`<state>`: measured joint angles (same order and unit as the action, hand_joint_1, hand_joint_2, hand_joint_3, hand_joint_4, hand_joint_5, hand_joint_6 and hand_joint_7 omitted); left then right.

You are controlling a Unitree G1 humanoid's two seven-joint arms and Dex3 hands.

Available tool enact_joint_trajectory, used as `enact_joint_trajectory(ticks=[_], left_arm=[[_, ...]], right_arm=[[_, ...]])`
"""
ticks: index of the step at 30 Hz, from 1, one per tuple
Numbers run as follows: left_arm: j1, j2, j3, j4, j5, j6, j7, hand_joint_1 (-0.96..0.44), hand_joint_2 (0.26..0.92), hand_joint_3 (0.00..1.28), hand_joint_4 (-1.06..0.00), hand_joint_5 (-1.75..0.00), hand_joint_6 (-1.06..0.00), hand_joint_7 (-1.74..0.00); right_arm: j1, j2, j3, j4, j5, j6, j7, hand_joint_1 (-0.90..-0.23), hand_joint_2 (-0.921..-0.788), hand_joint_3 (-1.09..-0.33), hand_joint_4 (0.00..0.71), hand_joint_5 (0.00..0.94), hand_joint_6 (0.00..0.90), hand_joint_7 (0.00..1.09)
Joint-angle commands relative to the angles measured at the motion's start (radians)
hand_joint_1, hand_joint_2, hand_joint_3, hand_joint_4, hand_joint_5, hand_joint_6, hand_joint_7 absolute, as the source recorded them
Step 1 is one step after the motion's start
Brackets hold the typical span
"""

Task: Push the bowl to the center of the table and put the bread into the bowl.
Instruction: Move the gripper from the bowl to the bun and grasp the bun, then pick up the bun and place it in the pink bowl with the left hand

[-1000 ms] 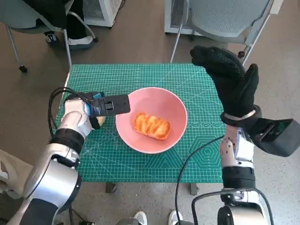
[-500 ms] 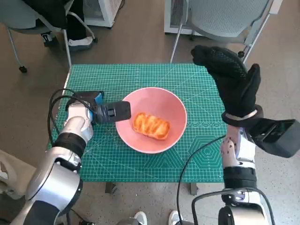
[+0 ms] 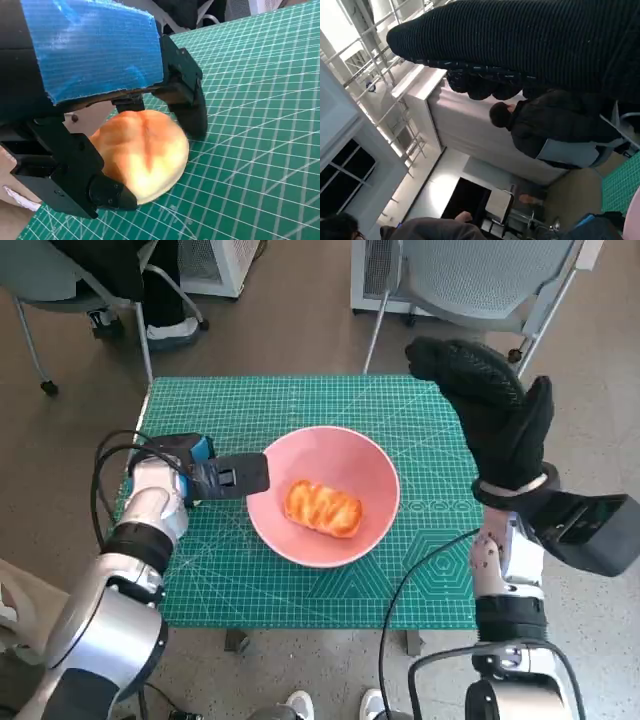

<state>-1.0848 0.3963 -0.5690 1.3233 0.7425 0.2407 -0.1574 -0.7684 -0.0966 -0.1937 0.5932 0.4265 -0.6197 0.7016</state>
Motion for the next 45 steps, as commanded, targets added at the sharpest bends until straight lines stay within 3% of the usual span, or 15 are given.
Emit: enact_joint_trajectory(ticks=[1, 7, 13, 17, 18, 22, 28, 36, 43, 45], left_arm=[[0.001, 0.023, 0.007, -0.019, -0.009, 0.000, -0.005, 0.00, 0.839, 0.22, -0.71, -1.23, -0.61, -1.11], [-0.006, 0.068, 0.036, -0.086, -0.031, -0.011, -0.006, 0.00, 0.853, 0.15, -0.78, -1.15, -0.63, -1.08], [-0.006, 0.123, 0.074, -0.217, -0.050, 0.014, -0.041, 0.00, 0.853, 0.14, -0.79, -1.12, -0.65, -1.10], [0.037, 0.176, 0.111, -0.425, -0.052, 0.082, -0.101, 0.00, 0.852, 0.15, -0.75, -1.23, -0.70, -0.98], [0.072, 0.201, 0.132, -0.549, -0.050, 0.118, -0.135, 0.00, 0.851, 0.15, -0.74, -1.25, -0.71, -0.96], [0.180, 0.268, 0.204, -0.892, -0.047, 0.185, -0.206, 0.00, 0.745, 0.35, -0.71, -1.33, -0.73, -0.93], [0.297, 0.314, 0.315, -1.230, -0.049, 0.199, -0.231, 0.00, 0.572, 0.66, -0.69, -1.44, -0.74, -1.00], [0.372, 0.295, 0.399, -1.520, -0.023, 0.248, -0.273, 0.00, 0.608, 0.57, -0.75, -1.27, -0.71, -1.08], [0.417, 0.260, 0.412, -1.657, -0.011, 0.245, -0.282, 0.00, 0.615, 0.56, -0.78, -1.15, -0.69, -1.18], [0.426, 0.252, 0.409, -1.679, -0.010, 0.238, -0.280, 0.00, 0.659, 0.46, -0.80, -1.08, -0.71, -1.17]], right_arm=[[0.018, 0.010, 0.003, 0.014, -0.003, 0.001, 0.000, -0.699, -0.921, -0.899, 0.112, 0.001, 0.012, 0.43], [0.021, 0.013, 0.002, 0.009, 0.002, 0.002, 0.005, -0.698, -0.921, -0.900, 0.111, 0.000, 0.010, 0.43], [0.024, 0.014, 0.001, 0.002, 0.007, 0.004, 0.008, -0.699, -0.921, -0.901, 0.111, 0.000, 0.009, 0.43], [0.024, 0.014, 0.001, -0.003, 0.010, 0.007, 0.009, -0.698, -0.921, -0.900, 0.112, 0.000, 0.008, 0.43], [0.023, 0.015, 0.002, -0.005, 0.010, 0.008, 0.008, -0.698, -0.921, -0.900, 0.112, 0.000, 0.008, 0.43], [0.021, 0.018, 0.005, -0.007, 0.008, 0.008, 0.007, -0.698, -0.921, -0.901, 0.111, 0.000, 0.006, 0.44], [0.016, 0.023, 0.007, -0.002, 0.006, 0.007, 0.006, -0.698, -0.921, -0.902, 0.110, 0.000, 0.004, 0.44], [0.014, 0.028, 0.011, 0.002, 0.000, 0.003, 0.002, -0.696, -0.921, -0.902, 0.110, 0.001, 0.000, 0.44], [0.016, 0.028, 0.012, 0.003, -0.002, 0.002, 0.002, -0.703, -0.921, -0.900, 0.118, 0.004, -0.001, 0.44], [0.016, 0.028, 0.012, 0.004, -0.002, 0.002, 0.002, -0.705, -0.921, -0.900, 0.118, 0.005, -0.001, 0.44]])
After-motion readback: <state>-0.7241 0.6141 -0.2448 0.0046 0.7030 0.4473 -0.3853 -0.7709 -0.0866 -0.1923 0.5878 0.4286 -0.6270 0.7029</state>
